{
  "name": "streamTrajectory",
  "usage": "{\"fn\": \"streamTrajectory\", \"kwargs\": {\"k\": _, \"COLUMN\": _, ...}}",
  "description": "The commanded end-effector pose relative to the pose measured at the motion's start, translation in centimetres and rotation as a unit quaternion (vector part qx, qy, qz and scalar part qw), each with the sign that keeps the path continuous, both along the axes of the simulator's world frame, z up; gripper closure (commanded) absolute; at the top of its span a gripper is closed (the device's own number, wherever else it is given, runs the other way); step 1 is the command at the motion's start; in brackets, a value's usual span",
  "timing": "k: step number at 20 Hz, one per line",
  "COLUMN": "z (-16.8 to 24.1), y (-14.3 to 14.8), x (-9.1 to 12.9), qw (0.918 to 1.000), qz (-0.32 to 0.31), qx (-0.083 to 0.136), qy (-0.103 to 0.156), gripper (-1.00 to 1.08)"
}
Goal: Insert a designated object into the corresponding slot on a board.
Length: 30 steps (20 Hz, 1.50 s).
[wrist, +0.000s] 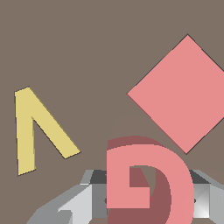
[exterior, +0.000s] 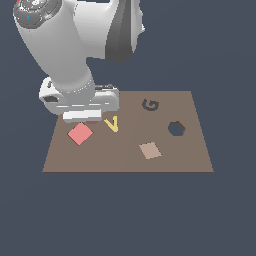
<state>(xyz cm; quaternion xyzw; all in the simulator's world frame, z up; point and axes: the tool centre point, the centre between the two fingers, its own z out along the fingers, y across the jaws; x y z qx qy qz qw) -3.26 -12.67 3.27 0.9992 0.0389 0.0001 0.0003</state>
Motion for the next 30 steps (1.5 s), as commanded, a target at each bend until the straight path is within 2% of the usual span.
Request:
{"fn": "streamTrajectory", "kwargs": {"k": 1, "z": 0.1, "y": 1.9, "x": 0.7, "qw": 0.9986, "qz": 0.053, "qx": 0.0, "qy": 0.0, "gripper": 1.08}}
{"fn": "streamTrajectory", "kwargs": {"k": 4, "z": 0.2, "y": 4.7, "x": 1.3, "qw": 0.9919, "qz": 0.127, "qx": 0.0, "qy": 0.0, "gripper": 1.08}}
{"fn": "streamTrajectory", "kwargs": {"k": 8, "z": 0.3, "y": 8.5, "x": 1.4, "qw": 0.9743, "qz": 0.225, "qx": 0.0, "qy": 0.0, "gripper": 1.08}}
{"fn": "streamTrajectory", "kwargs": {"k": 11, "z": 0.4, "y": 11.3, "x": 0.9, "qw": 0.9546, "qz": 0.298, "qx": 0.0, "qy": 0.0, "gripper": 1.08}}
{"fn": "streamTrajectory", "kwargs": {"k": 17, "z": 0.6, "y": 16.3, "x": -1.1, "qw": 0.9036, "qz": 0.428, "qx": 0.0, "qy": 0.0, "gripper": 1.08}}
{"fn": "streamTrajectory", "kwargs": {"k": 22, "z": 0.7, "y": 18.9, "x": -3.0, "qw": 0.865, "qz": 0.502, "qx": 0.0, "qy": 0.0, "gripper": 1.08}}
{"fn": "streamTrajectory", "kwargs": {"k": 26, "z": 0.8, "y": 20.1, "x": -4.2, "qw": 0.8424, "qz": 0.539, "qx": 0.0, "qy": 0.0, "gripper": 1.08}}
{"fn": "streamTrajectory", "kwargs": {"k": 30, "z": 0.8, "y": 20.7, "x": -4.9, "qw": 0.8295, "qz": 0.558, "qx": 0.0, "qy": 0.0, "gripper": 1.08}}
